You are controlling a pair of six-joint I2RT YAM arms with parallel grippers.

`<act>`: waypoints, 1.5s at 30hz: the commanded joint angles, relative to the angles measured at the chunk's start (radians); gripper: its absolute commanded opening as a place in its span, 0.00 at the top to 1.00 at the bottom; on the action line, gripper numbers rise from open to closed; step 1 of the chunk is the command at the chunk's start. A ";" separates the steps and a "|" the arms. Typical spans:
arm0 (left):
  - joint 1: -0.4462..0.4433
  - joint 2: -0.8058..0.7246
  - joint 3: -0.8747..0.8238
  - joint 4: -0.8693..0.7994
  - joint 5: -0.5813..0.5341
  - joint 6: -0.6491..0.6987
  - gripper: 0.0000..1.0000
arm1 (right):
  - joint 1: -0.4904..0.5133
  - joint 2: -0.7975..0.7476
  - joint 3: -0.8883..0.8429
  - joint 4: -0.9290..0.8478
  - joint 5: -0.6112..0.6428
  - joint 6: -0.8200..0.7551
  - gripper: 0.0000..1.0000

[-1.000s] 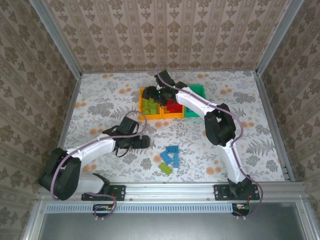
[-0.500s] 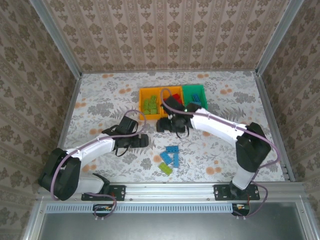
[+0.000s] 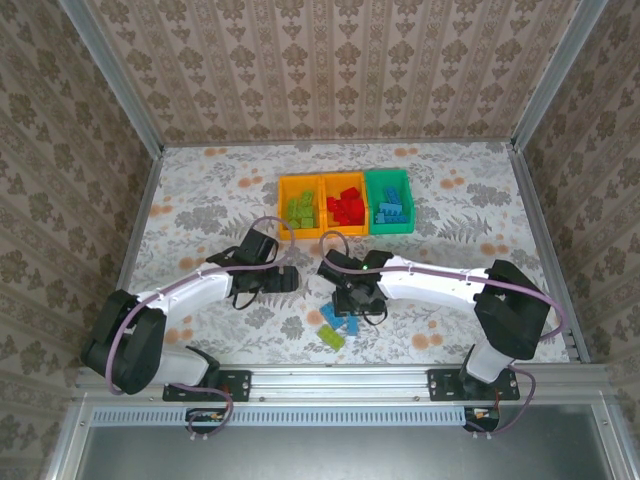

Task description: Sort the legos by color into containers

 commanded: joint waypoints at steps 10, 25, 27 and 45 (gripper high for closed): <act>0.005 0.011 0.017 -0.009 0.002 0.015 0.00 | 0.006 -0.004 -0.044 0.063 -0.017 0.055 0.41; 0.005 0.020 0.019 -0.012 0.003 0.017 0.01 | 0.000 0.045 -0.075 0.075 -0.023 0.054 0.55; 0.005 0.024 0.021 -0.012 0.005 0.015 0.00 | -0.005 0.040 -0.080 0.075 -0.021 0.052 0.58; -0.011 0.034 0.046 -0.017 0.006 0.016 0.01 | -0.307 -0.218 -0.107 0.034 0.003 -0.123 0.82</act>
